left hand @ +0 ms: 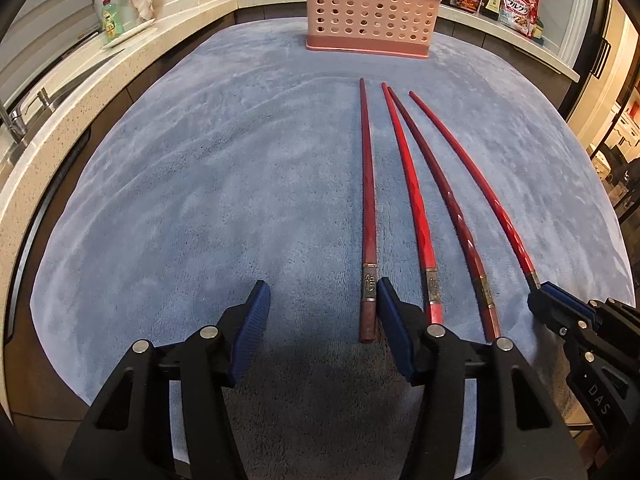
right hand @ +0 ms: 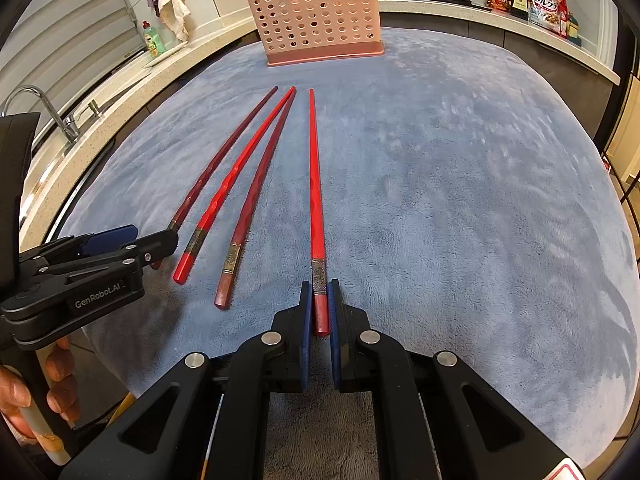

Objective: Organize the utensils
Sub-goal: 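Grasp a bright red chopstick with the right tool while the left tool grasps a dark red chopstick, then lift and carry both chopsticks in both tools over the pink holder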

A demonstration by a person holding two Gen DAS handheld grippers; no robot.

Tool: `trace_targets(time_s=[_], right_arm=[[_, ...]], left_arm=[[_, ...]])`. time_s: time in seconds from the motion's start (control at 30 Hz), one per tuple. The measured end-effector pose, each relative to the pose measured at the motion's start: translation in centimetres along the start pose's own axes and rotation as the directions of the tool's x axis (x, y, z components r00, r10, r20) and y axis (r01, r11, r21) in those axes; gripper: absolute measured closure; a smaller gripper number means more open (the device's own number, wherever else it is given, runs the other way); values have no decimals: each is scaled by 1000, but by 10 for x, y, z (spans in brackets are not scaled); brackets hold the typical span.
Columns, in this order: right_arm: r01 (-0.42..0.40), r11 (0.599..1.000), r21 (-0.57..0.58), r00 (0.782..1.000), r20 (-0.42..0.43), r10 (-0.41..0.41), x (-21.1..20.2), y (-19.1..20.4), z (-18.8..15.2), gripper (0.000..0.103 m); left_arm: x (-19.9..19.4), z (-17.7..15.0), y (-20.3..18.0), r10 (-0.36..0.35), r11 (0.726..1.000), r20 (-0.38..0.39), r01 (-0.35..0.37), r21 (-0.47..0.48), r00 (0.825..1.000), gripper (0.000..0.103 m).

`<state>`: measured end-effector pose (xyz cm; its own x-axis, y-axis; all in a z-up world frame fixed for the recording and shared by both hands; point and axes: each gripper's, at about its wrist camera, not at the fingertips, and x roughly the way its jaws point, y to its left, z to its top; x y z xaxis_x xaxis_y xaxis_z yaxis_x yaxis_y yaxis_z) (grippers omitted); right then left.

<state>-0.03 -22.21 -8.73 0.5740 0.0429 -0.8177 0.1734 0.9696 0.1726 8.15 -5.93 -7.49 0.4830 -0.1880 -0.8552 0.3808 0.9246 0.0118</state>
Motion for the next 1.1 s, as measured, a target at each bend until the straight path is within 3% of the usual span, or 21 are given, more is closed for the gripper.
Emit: trace_targets(time_s=[0.17, 0.27, 0.37, 0.77, 1.1], right_arm=[[0, 1000, 0, 1000, 0, 0, 0, 0, 0, 96], [0, 1000, 0, 1000, 0, 0, 0, 0, 0, 96], [-2, 1000, 2, 1000, 2, 2, 0, 0, 0, 96], [-15, 1000, 14, 1000, 23, 15, -13, -4, 1, 96], [-30, 999, 35, 990, 138, 25, -54, -11, 28, 96]], left_arm=[[0, 1, 0, 3, 1000, 2, -3, 3, 1000, 64], [-1, 2, 0, -3, 1000, 3, 3, -1, 1000, 84], [-1, 4, 3, -16, 1000, -2, 16, -8, 1000, 91], [-12, 8, 16, -64, 996, -5, 63, -66, 998, 96], [-51, 27, 23, -93, 990, 74, 100, -96, 993, 96]])
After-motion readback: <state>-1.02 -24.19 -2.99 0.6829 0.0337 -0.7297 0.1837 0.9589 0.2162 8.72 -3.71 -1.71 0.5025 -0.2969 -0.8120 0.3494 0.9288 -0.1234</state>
